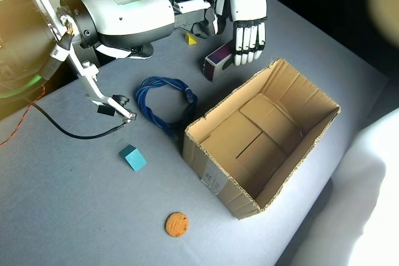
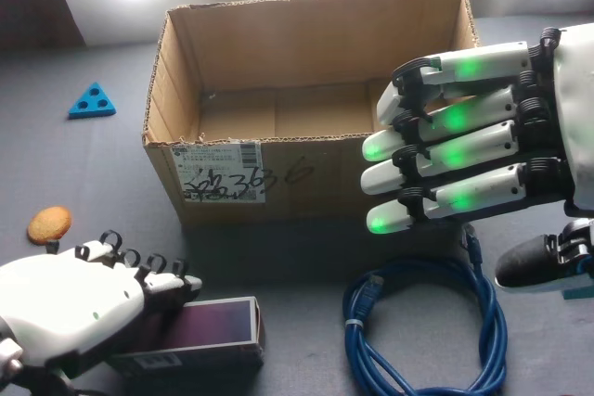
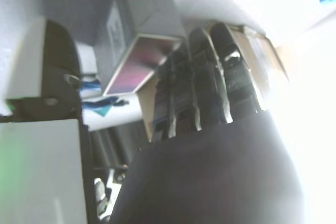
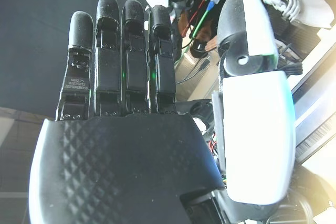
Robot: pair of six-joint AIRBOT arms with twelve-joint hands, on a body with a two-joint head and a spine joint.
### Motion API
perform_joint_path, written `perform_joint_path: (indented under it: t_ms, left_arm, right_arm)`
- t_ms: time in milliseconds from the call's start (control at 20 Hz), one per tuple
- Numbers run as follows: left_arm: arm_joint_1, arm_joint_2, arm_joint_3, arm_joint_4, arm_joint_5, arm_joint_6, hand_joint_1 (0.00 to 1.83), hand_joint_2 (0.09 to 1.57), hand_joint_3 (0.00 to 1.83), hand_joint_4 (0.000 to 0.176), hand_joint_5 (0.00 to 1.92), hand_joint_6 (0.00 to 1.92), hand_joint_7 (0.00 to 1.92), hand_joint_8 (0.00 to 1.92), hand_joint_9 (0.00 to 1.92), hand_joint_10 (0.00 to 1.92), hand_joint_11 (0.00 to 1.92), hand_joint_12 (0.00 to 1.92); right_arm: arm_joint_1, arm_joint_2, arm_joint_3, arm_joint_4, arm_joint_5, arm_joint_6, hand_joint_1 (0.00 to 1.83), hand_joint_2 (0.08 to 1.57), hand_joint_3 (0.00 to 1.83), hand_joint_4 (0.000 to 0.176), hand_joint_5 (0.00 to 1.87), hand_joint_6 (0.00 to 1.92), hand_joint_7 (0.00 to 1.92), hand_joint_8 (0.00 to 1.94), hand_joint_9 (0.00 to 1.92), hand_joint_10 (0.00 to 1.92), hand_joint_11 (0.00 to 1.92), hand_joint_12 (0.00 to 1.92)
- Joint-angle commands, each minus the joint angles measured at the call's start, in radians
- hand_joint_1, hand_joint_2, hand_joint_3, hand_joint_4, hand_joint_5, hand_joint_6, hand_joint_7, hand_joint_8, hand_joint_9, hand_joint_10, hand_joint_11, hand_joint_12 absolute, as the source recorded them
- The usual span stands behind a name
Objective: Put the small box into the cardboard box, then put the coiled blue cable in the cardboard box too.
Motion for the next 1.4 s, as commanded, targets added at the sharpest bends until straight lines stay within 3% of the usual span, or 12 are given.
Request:
perform_joint_path:
  t_ms: [0,700,1350]
  left_arm:
    - [-0.004,-0.002,0.002,0.030,-0.072,0.001,1.20,1.02,0.00,0.000,0.23,0.00,0.33,0.00,0.32,0.01,0.00,0.76]
    - [0.012,-0.132,0.020,-0.040,-0.176,0.001,1.23,0.99,0.00,0.000,0.27,0.01,0.34,0.01,0.32,0.01,0.00,0.79]
    - [0.019,-0.214,0.087,-0.030,-0.203,-0.026,1.19,1.05,0.01,0.000,0.32,0.01,0.39,0.01,0.38,0.01,0.00,0.89]
  right_arm:
    - [0.003,0.011,-0.002,0.084,0.083,-0.003,0.91,1.06,0.00,0.000,0.63,0.01,0.59,0.00,0.56,0.01,0.03,1.13]
    - [0.002,0.011,-0.002,0.084,0.083,-0.003,0.94,1.04,0.00,0.000,0.64,0.00,0.60,0.00,0.56,0.00,0.02,1.14]
    - [0.002,0.011,-0.002,0.084,0.083,-0.003,0.93,1.03,0.00,0.000,0.66,0.01,0.61,0.01,0.56,0.00,0.04,1.13]
